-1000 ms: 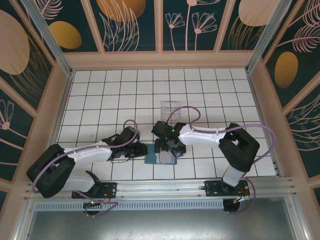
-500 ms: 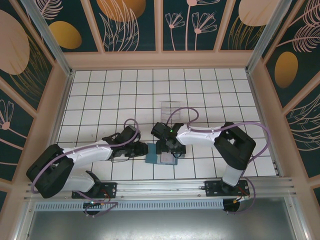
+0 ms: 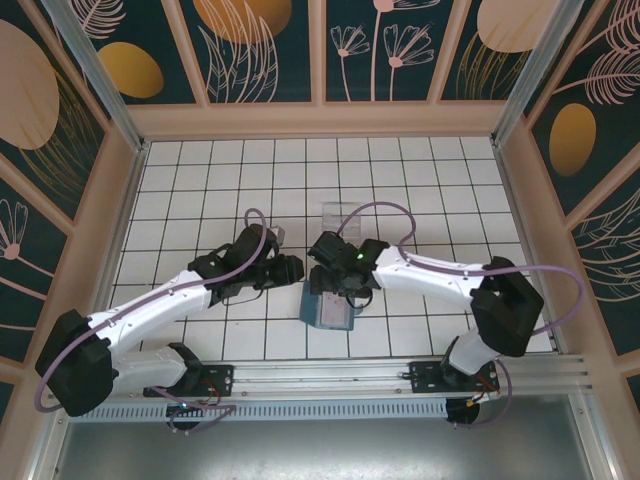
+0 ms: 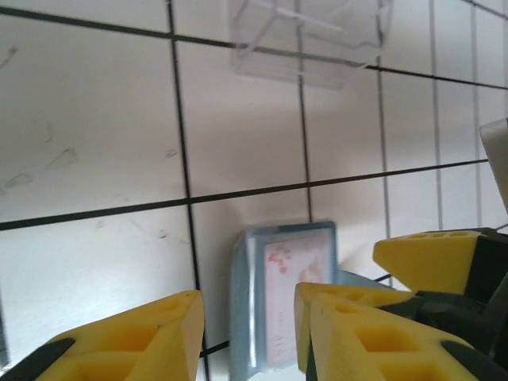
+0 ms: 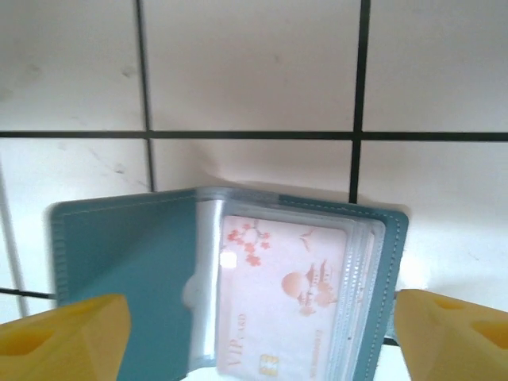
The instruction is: Take the credit cards out of the card holder
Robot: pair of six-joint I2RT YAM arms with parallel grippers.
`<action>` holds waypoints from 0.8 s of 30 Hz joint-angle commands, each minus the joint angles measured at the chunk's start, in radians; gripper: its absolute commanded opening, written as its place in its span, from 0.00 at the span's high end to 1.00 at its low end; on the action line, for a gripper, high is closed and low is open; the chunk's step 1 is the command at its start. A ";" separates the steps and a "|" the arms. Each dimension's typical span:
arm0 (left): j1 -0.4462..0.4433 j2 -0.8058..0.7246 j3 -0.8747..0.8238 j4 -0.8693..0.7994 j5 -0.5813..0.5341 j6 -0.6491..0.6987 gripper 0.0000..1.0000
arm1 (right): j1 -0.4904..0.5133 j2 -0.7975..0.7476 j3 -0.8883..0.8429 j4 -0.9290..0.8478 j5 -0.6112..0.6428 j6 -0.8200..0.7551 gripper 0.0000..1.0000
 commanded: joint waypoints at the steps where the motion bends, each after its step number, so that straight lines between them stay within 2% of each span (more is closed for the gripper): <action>1: -0.013 0.037 0.033 0.061 0.084 -0.027 0.63 | -0.031 -0.074 -0.066 0.074 -0.037 0.035 0.20; 8: -0.059 0.150 0.096 0.077 0.101 -0.043 0.67 | -0.080 -0.144 -0.267 0.264 -0.167 0.083 0.38; 17: -0.097 0.223 0.141 0.109 0.170 -0.048 0.77 | -0.086 -0.093 -0.342 0.306 -0.179 0.089 0.53; 24: -0.108 0.246 0.149 0.126 0.199 -0.058 0.79 | -0.087 -0.056 -0.362 0.332 -0.184 0.086 0.62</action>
